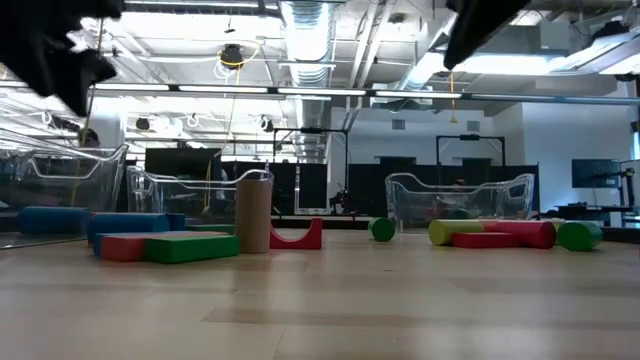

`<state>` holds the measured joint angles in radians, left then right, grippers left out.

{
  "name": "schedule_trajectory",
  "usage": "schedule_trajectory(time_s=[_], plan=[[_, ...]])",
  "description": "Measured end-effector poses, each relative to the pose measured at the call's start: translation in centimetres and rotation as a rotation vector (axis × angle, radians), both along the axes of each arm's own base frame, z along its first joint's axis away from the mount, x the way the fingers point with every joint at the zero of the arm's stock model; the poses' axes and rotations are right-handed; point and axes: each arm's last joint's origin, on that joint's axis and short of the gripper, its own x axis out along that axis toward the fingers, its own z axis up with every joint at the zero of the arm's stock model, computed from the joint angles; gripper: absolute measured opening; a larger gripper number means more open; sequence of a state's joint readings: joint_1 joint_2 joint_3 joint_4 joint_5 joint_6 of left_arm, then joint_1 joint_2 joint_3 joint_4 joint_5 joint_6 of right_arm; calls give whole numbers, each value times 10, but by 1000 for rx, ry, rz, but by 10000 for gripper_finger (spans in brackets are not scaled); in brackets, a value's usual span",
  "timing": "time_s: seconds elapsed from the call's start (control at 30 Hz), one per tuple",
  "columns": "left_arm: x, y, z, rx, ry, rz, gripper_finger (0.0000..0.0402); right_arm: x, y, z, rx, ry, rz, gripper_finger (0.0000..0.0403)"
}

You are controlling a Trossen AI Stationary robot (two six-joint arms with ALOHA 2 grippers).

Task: Sort blocks by size
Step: Put the red rectangular block into the top left transparent bin

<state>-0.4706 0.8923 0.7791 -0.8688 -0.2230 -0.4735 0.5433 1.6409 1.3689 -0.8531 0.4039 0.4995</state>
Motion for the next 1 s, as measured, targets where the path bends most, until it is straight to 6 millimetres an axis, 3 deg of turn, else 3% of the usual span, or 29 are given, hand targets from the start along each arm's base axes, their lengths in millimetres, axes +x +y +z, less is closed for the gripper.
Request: schedule_trajectory(time_s=[0.27, 0.4, 0.53, 0.67, 1.0], plan=[[9, -1, 15, 126, -220, -80, 199, -16, 37, -12, 57, 21, 12, 244], [13, -2, 19, 181, -282, -104, 199, -18, 39, -30, -26, 89, -64, 242], [16, -3, 23, 189, -341, -121, 199, -18, 24, -54, -152, 263, -179, 230], [18, -4, 25, 187, -367, -125, 199, -15, 7, -66, -251, 390, -229, 217], [33, -12, 7, 237, -323, -175, 199, -16, -50, -78, -223, 379, -235, 204]])
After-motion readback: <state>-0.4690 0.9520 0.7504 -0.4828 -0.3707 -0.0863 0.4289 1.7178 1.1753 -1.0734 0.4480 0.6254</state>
